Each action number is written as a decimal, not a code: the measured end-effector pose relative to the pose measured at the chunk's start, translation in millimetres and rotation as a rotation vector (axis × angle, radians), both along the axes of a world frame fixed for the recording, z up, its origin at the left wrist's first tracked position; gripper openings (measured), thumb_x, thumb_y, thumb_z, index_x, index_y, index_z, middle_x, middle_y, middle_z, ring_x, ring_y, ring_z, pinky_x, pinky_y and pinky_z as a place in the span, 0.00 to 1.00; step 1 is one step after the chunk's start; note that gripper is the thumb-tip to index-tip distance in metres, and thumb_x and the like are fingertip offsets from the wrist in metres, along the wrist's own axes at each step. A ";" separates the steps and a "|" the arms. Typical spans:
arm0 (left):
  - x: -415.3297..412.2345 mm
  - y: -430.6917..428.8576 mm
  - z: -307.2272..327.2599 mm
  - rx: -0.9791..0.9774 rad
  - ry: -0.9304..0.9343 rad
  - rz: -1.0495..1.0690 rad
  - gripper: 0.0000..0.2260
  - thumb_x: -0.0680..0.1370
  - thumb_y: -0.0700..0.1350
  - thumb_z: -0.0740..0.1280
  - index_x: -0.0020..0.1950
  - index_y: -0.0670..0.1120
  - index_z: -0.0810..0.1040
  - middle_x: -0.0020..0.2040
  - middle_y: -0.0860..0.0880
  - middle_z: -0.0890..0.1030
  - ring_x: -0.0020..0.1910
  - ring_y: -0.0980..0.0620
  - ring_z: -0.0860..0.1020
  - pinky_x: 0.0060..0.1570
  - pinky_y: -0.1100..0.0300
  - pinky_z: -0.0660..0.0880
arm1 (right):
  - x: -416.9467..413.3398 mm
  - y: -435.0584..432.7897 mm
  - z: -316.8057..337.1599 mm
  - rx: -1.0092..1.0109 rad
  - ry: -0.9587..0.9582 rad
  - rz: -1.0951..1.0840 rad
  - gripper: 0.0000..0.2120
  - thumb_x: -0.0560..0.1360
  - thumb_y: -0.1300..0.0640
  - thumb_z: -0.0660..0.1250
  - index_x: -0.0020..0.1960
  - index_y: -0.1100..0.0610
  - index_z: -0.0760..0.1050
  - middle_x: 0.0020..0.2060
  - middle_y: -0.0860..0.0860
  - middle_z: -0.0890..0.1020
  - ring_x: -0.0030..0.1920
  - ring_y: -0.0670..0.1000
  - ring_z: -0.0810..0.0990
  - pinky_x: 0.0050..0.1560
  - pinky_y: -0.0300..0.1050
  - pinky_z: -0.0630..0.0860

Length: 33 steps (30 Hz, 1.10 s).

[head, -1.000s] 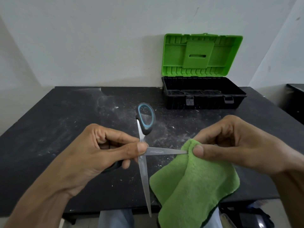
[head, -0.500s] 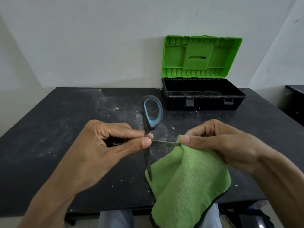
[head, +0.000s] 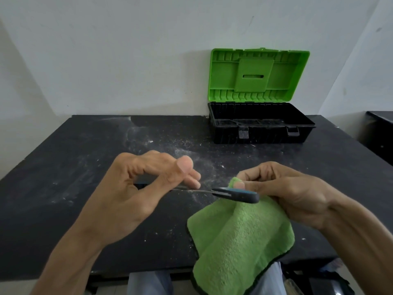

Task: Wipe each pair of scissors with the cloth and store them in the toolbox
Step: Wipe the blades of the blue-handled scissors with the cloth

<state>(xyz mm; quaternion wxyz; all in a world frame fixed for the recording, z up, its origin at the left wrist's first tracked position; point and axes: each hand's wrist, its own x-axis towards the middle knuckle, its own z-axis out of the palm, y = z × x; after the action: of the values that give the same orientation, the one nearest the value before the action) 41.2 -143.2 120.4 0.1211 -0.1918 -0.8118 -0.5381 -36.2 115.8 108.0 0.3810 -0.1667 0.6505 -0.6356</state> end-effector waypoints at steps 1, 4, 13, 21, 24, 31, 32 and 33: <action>-0.4 1.2 -0.5 -0.011 0.035 0.041 0.14 0.77 0.56 0.67 0.40 0.50 0.87 0.46 0.53 0.87 0.54 0.51 0.83 0.54 0.58 0.78 | 1.4 -0.1 0.8 -0.005 0.007 -0.013 0.12 0.74 0.54 0.77 0.46 0.65 0.84 0.38 0.56 0.85 0.35 0.50 0.82 0.40 0.41 0.79; -1.3 7.5 -2.3 0.020 0.123 0.254 0.06 0.73 0.52 0.73 0.43 0.52 0.86 0.49 0.57 0.86 0.55 0.55 0.82 0.53 0.63 0.78 | 8.1 -1.1 6.2 -0.004 0.068 -0.088 0.10 0.73 0.56 0.75 0.45 0.64 0.85 0.38 0.57 0.86 0.35 0.50 0.84 0.39 0.39 0.82; -7.2 29.9 -24.0 0.746 -0.467 0.264 0.27 0.65 0.53 0.80 0.60 0.44 0.81 0.56 0.44 0.85 0.57 0.44 0.83 0.55 0.55 0.79 | 21.8 -12.7 3.6 0.133 0.651 -0.367 0.11 0.74 0.48 0.74 0.43 0.56 0.86 0.35 0.51 0.87 0.35 0.43 0.81 0.37 0.34 0.75; -11.3 37.5 -20.8 0.717 -0.452 0.241 0.23 0.61 0.42 0.78 0.56 0.44 0.84 0.50 0.43 0.86 0.48 0.47 0.86 0.43 0.60 0.82 | 22.4 -11.9 3.4 0.115 0.646 -0.358 0.12 0.74 0.48 0.74 0.43 0.56 0.86 0.36 0.54 0.88 0.35 0.45 0.82 0.36 0.37 0.78; -11.8 32.8 -17.8 0.673 -0.471 0.212 0.19 0.63 0.40 0.77 0.55 0.43 0.84 0.46 0.45 0.87 0.41 0.52 0.85 0.33 0.65 0.80 | 19.8 -6.8 5.0 0.060 0.517 -0.348 0.13 0.73 0.49 0.75 0.44 0.60 0.86 0.37 0.57 0.88 0.35 0.49 0.82 0.35 0.37 0.78; -10.9 36.6 -13.6 0.683 -0.511 0.160 0.19 0.64 0.45 0.76 0.53 0.40 0.83 0.47 0.42 0.87 0.45 0.49 0.85 0.38 0.63 0.81 | 23.2 -6.7 7.8 0.105 0.662 -0.386 0.11 0.74 0.50 0.75 0.41 0.57 0.85 0.34 0.51 0.87 0.33 0.46 0.82 0.35 0.35 0.77; -10.4 40.4 -14.3 0.678 -0.520 0.143 0.20 0.65 0.45 0.76 0.54 0.40 0.83 0.48 0.42 0.87 0.47 0.47 0.86 0.41 0.61 0.82 | 23.9 -8.4 6.6 0.130 0.723 -0.395 0.10 0.75 0.49 0.75 0.41 0.56 0.85 0.35 0.51 0.87 0.33 0.47 0.84 0.35 0.37 0.79; -10.1 44.1 -15.1 0.669 -0.525 0.137 0.20 0.65 0.45 0.77 0.55 0.41 0.83 0.49 0.41 0.86 0.49 0.46 0.86 0.45 0.59 0.83 | 24.2 -9.5 5.3 0.151 0.774 -0.403 0.10 0.75 0.49 0.74 0.41 0.55 0.85 0.35 0.51 0.87 0.34 0.49 0.85 0.36 0.38 0.80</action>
<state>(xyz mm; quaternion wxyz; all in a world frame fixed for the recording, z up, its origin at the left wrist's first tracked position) 31.0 -99.2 105.3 0.0015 0.0559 -0.6067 -0.7930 -12.0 106.2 113.3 -0.0111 -0.2340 0.8093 -0.5387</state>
